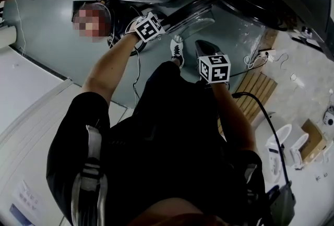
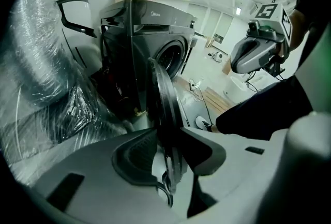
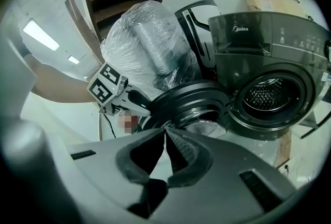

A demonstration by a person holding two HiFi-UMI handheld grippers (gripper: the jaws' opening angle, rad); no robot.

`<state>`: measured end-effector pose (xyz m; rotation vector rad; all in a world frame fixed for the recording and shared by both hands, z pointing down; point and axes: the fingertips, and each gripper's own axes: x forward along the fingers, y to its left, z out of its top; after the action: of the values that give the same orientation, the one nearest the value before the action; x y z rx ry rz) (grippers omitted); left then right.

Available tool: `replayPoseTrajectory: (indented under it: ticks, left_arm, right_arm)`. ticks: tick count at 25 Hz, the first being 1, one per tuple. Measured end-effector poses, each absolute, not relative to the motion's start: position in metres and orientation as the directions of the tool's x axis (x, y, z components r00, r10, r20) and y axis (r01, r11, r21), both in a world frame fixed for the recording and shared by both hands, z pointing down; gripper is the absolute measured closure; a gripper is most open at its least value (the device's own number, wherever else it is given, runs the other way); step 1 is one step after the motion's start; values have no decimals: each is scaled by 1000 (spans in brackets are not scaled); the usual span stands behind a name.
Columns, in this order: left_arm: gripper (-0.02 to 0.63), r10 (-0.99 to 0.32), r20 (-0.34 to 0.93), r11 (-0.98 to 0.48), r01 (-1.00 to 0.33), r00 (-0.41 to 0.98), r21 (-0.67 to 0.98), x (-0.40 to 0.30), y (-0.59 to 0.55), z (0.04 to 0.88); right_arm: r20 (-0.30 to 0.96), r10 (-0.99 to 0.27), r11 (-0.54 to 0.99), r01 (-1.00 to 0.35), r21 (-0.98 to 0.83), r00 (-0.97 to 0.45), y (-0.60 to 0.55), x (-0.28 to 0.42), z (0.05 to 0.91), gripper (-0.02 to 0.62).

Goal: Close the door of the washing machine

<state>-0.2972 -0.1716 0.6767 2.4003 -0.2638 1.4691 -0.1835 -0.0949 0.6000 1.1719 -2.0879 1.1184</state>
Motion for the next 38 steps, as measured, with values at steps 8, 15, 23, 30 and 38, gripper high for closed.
replayPoseTrajectory:
  ticks: [8, 15, 23, 30, 38]
  left_arm:
    - [472, 28, 883, -890, -391, 469, 236, -258, -123, 674]
    - [455, 37, 865, -841, -452, 501, 298, -224, -91, 676]
    - [436, 44, 869, -813, -487, 493, 318, -184, -70, 677]
    - [428, 57, 885, -780, -533, 462, 329, -162, -59, 679]
    - [420, 55, 896, -749, -575, 440, 328, -139, -50, 680]
  right_arm:
    - [748, -438, 273, -866, -418, -499, -61, -151, 614, 578]
    - [766, -426, 248, -877, -412, -481, -32, -125, 629, 567]
    - [775, -444, 249, -893, -375, -449, -8, -99, 644, 543]
    - [792, -417, 216, -895, -390, -446, 12, -87, 663, 523]
    - [802, -380, 202, -888, -413, -460, 36, -84, 674, 488]
